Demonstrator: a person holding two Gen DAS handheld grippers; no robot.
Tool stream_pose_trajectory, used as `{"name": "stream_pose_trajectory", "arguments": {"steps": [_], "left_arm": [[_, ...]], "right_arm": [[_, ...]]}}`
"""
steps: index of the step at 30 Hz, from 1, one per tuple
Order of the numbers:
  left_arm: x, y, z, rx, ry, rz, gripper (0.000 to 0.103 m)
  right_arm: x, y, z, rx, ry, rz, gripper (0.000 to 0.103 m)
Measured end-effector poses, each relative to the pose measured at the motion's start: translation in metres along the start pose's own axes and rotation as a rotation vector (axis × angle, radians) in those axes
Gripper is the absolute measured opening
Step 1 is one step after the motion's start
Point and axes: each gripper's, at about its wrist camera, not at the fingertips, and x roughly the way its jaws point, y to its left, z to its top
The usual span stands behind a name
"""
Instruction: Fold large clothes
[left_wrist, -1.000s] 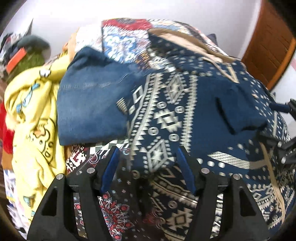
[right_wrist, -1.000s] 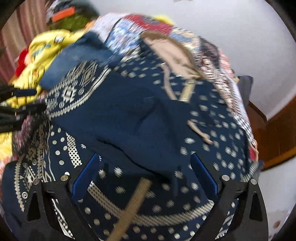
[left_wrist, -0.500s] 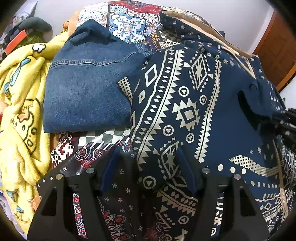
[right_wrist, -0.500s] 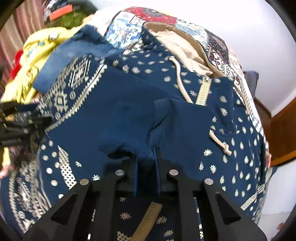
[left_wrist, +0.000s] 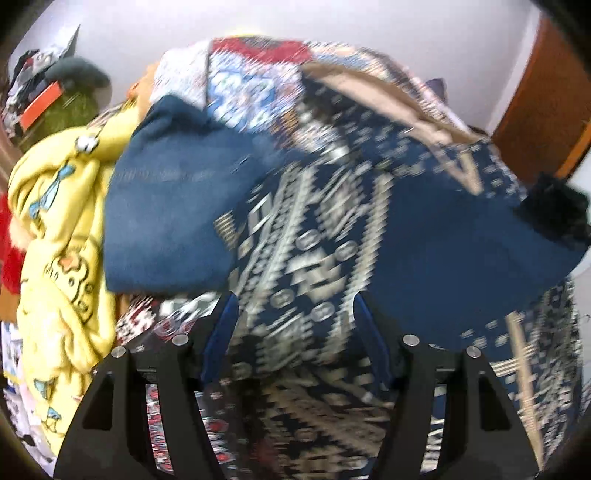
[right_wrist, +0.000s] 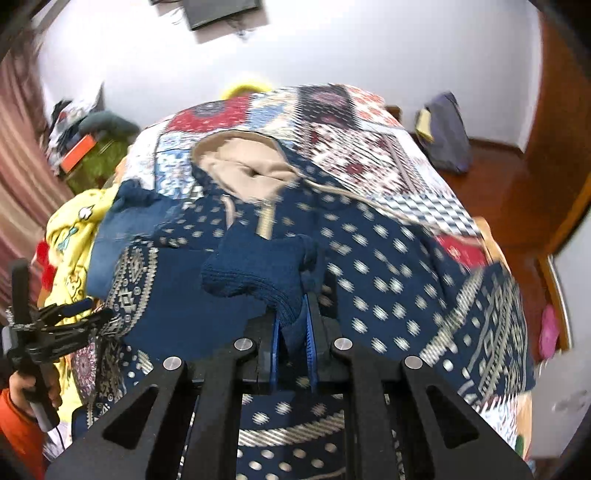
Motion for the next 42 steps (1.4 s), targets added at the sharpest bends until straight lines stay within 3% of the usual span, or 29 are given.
{"name": "stream_pose_trajectory", "arguments": {"steps": [3, 9, 14, 20, 22, 27, 31, 35, 42], "left_arm": [[0.007, -0.017, 0.002, 0.005, 0.034, -0.051, 0.064], [0.045, -0.034, -0.012, 0.051, 0.130, -0.010, 0.064], [0.048, -0.028, -0.018, 0.028, 0.103, -0.024, 0.070], [0.048, -0.032, -0.021, 0.031, 0.092, -0.002, 0.073], [0.046, -0.029, -0.021, 0.018, 0.097, 0.005, 0.072], [0.026, -0.028, -0.022, 0.026, 0.063, 0.045, 0.072], [-0.001, -0.029, -0.020, 0.021, -0.001, 0.039, 0.072], [-0.027, -0.031, -0.021, -0.005, -0.055, -0.012, 0.072], [-0.030, -0.028, -0.034, -0.058, -0.040, -0.051, 0.072]], "right_arm": [[0.007, -0.019, -0.008, 0.060, 0.027, -0.004, 0.011], [0.023, -0.049, -0.022, 0.073, 0.094, -0.048, 0.011], [0.023, -0.067, -0.027, 0.052, 0.089, -0.153, 0.014], [0.015, -0.092, -0.032, 0.058, 0.164, -0.191, 0.019], [0.001, -0.099, -0.033, 0.073, 0.160, -0.181, 0.024], [-0.038, -0.122, -0.034, 0.122, 0.089, -0.187, 0.053], [-0.064, -0.144, -0.040, 0.160, 0.048, -0.216, 0.062], [-0.062, -0.177, -0.051, 0.276, 0.047, -0.223, 0.063], [-0.028, -0.233, -0.089, 0.571, 0.142, -0.095, 0.063]]}}
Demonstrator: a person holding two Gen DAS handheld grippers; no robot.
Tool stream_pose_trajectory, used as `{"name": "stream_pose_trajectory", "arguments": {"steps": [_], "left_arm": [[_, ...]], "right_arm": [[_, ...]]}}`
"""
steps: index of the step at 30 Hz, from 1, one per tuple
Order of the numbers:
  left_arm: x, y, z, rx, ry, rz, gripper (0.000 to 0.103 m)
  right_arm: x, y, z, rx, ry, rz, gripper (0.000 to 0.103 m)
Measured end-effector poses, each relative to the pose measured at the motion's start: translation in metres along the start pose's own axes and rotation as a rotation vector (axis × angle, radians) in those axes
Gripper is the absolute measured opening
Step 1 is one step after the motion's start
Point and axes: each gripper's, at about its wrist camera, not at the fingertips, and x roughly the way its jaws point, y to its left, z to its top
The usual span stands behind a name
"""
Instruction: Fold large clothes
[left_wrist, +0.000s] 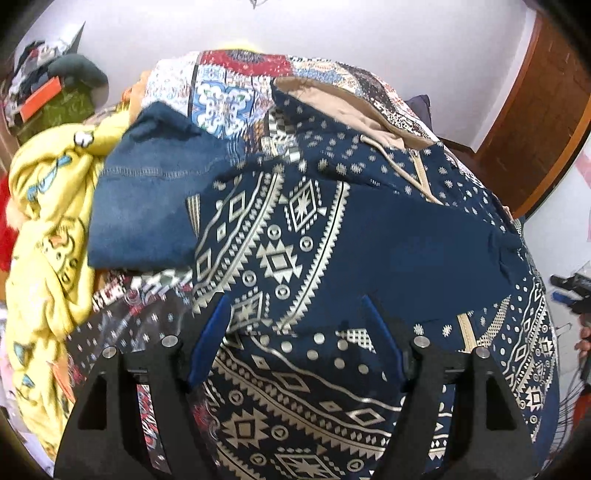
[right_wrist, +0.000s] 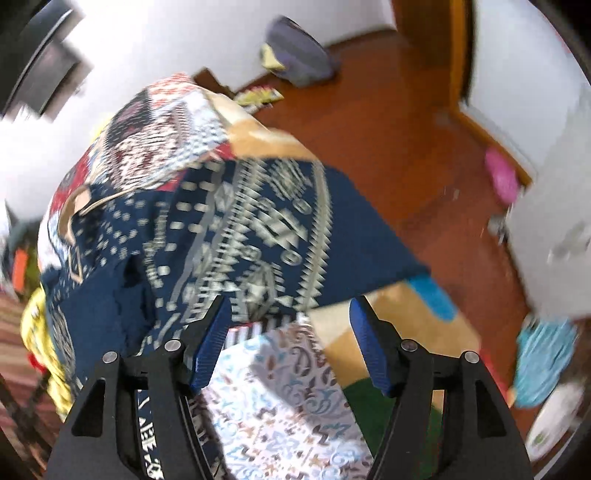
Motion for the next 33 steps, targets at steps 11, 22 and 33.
{"name": "stream_pose_trajectory", "arguments": {"steps": [11, 22, 33], "left_arm": [[0.009, 0.029, -0.017, -0.100, 0.030, 0.010, 0.072], [-0.004, 0.058, -0.035, -0.136, 0.016, 0.042, 0.072], [-0.038, 0.059, -0.035, -0.101, -0.062, 0.015, 0.072]], "right_arm": [[0.039, -0.028, 0.018, 0.203, -0.043, 0.061, 0.064], [0.002, 0.002, 0.025, 0.084, -0.229, -0.038, 0.012], [-0.090, 0.102, 0.021, -0.162, -0.385, 0.095, 0.008]]}}
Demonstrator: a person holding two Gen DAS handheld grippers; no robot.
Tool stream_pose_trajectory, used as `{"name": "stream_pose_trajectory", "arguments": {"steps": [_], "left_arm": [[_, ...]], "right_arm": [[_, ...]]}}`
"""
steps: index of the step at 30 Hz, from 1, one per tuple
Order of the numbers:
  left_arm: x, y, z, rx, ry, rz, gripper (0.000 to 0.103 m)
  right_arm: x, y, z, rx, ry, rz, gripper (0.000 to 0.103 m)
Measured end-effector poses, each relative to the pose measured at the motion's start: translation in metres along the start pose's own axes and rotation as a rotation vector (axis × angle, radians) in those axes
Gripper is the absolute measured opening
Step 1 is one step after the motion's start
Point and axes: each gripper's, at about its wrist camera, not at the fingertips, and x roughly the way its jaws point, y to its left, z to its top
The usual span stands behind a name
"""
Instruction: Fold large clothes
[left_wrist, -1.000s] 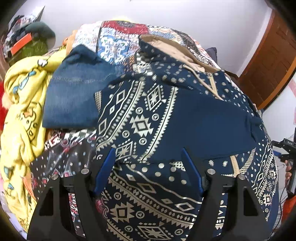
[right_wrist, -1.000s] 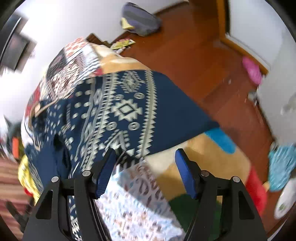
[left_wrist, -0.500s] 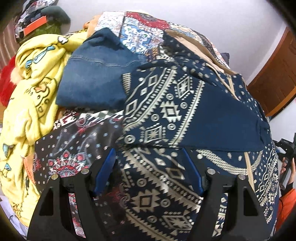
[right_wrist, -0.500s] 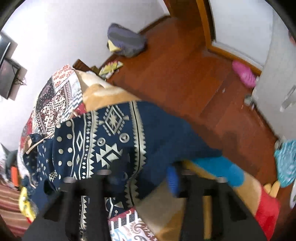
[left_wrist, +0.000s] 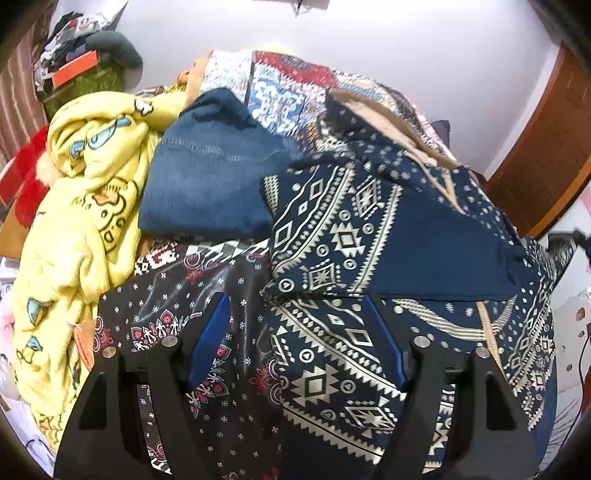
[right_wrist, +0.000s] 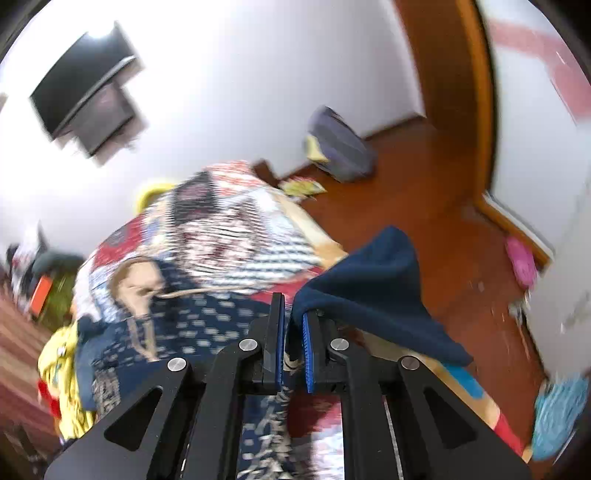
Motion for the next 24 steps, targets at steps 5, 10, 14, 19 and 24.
{"name": "stream_pose_trajectory", "arguments": {"steps": [5, 10, 14, 19, 24], "left_arm": [[-0.018, -0.010, 0.001, 0.044, -0.040, -0.012, 0.072], [-0.029, -0.018, -0.001, 0.074, -0.052, -0.030, 0.072], [-0.029, -0.023, -0.006, 0.093, -0.038, -0.027, 0.072], [-0.024, -0.030, -0.010, 0.106, -0.020, -0.032, 0.072], [-0.017, -0.043, -0.007, 0.111, -0.008, -0.048, 0.072]], "right_arm": [[-0.008, 0.068, -0.012, -0.164, 0.022, 0.102, 0.008], [0.025, 0.101, -0.052, -0.270, 0.187, 0.147, 0.011], [0.055, 0.109, -0.091, -0.341, 0.343, 0.127, 0.011], [0.064, 0.105, -0.123, -0.388, 0.486, 0.093, 0.019], [0.032, 0.100, -0.126, -0.467, 0.466, 0.086, 0.033]]}}
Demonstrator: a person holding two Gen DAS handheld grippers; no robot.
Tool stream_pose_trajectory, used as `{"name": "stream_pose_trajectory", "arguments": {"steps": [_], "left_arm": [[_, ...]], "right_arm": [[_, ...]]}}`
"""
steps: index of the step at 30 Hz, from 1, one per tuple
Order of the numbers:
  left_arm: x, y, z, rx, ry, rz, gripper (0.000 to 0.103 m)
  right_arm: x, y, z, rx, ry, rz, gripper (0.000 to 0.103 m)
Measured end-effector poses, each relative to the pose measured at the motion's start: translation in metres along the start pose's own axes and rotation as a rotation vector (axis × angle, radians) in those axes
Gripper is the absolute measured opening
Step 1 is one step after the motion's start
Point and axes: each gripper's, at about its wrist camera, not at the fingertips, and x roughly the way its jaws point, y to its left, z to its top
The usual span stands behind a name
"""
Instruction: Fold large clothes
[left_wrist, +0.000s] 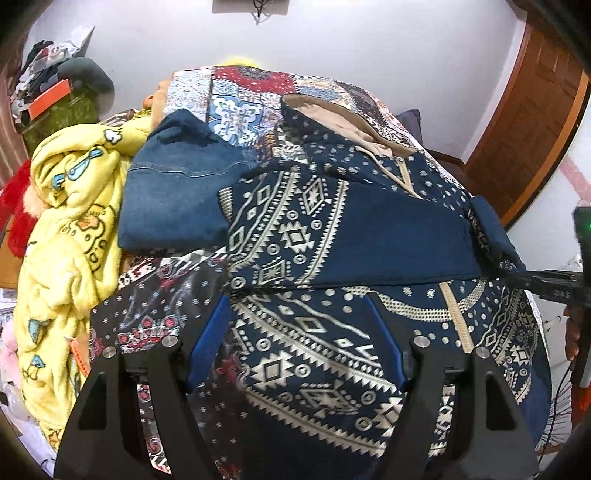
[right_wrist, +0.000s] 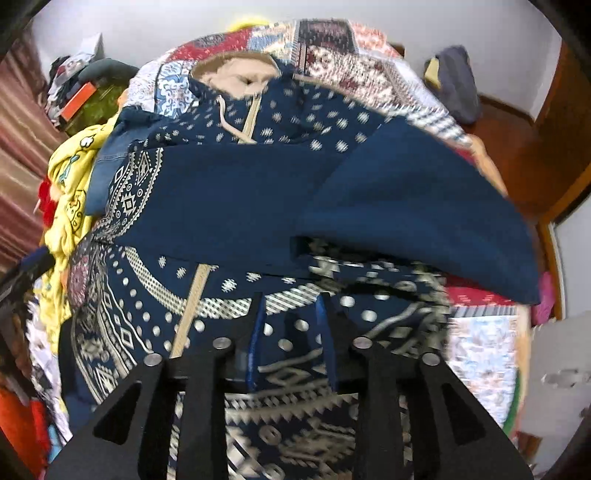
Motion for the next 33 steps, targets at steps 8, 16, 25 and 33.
{"name": "stream_pose_trajectory", "arguments": {"steps": [8, 16, 25, 33], "left_arm": [[0.012, -0.031, 0.011, 0.047, 0.001, -0.024, 0.072], [0.029, -0.058, 0.010, 0.098, 0.030, -0.047, 0.072], [0.049, -0.055, 0.008, 0.059, 0.072, -0.042, 0.072], [0.045, -0.046, 0.002, 0.047, 0.076, -0.032, 0.072]], "right_arm": [[-0.046, -0.078, 0.001, 0.198, -0.148, -0.100, 0.065], [-0.010, -0.196, -0.018, 0.675, -0.096, 0.047, 0.065], [0.038, -0.229, -0.026, 0.874, -0.104, 0.068, 0.066], [0.029, -0.226, -0.002, 0.847, -0.197, -0.077, 0.010]]}}
